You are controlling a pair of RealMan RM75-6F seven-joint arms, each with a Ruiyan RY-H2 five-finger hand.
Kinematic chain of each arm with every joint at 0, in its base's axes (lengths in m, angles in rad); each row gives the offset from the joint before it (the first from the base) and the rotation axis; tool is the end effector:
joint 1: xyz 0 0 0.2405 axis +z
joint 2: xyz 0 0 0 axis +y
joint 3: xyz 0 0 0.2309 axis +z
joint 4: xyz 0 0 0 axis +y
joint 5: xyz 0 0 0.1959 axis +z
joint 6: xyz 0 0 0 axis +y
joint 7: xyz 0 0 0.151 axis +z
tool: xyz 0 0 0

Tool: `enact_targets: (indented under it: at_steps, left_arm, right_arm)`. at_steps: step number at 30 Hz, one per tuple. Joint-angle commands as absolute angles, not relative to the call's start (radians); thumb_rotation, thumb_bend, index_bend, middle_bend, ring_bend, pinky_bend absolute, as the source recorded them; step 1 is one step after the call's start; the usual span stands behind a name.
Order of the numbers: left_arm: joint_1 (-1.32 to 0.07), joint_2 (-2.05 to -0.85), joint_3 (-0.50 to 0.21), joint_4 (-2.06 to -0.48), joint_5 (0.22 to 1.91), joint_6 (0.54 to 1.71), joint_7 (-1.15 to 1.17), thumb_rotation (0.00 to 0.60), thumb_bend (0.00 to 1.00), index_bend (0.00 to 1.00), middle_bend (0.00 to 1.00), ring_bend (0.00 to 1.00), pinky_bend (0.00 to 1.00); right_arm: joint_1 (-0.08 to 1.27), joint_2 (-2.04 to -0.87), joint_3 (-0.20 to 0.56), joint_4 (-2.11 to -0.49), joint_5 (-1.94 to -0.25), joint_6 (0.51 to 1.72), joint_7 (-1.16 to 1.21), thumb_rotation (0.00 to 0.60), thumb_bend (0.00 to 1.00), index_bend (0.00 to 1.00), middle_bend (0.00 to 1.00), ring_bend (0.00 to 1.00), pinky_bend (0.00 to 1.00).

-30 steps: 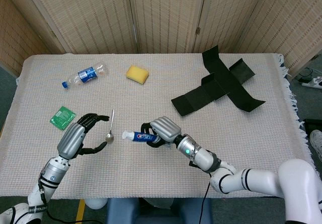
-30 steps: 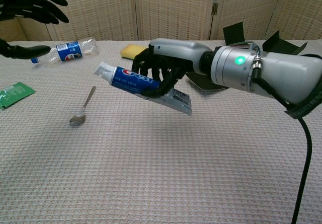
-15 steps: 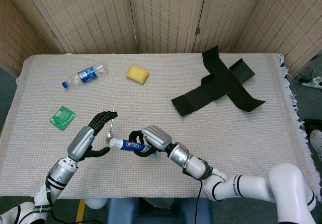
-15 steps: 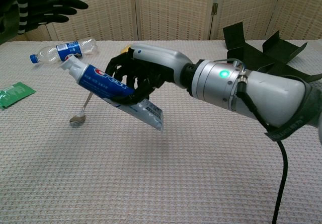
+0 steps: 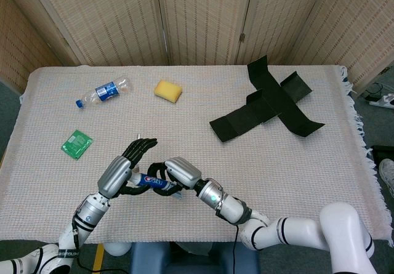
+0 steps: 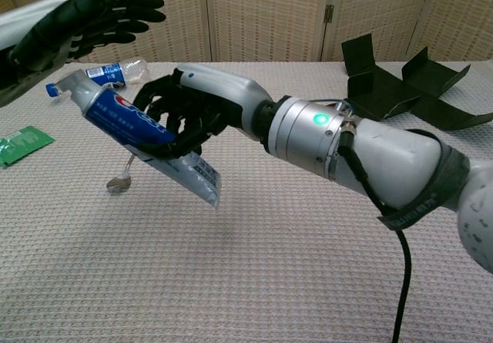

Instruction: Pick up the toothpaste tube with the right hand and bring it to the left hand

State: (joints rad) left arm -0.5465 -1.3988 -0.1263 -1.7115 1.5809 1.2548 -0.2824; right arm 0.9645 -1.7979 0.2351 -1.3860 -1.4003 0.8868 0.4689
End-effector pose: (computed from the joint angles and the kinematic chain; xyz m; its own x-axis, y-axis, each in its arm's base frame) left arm -0.1070 0.2671 0.0570 -0.1078 0.2878 0.9516 0.8425 -0.4817 0.2411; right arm 0.0094 -0.2989 -0.0696 -0.1027 -0.6468 0.7557 -0.7614 -0.4378 -0.4782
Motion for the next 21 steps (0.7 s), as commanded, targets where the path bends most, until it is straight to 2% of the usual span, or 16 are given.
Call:
enact_targets:
  at_steps: [1,21]
  left_arm:
    - [-0.544,-1.424,-0.132,-1.685,1.586,1.277,-0.26,0.053,0.15,0.08,0.08,0.02,0.0]
    - [-0.544,-1.502,-0.141,-1.627,1.595,1.334,-0.239,0.053,0.15,0.07,0.08,0.02,0.0]
  right_arm:
    - [0.963,-1.801,0.238,-1.388,-1.399,0.888,0.477,0.6,0.74,0.78,0.67,0.73,0.67]
    - [0.952,-1.877,0.284,-1.375,-1.354,0.919,0.489,0.6,0.75,0.79,0.68,0.75,0.68]
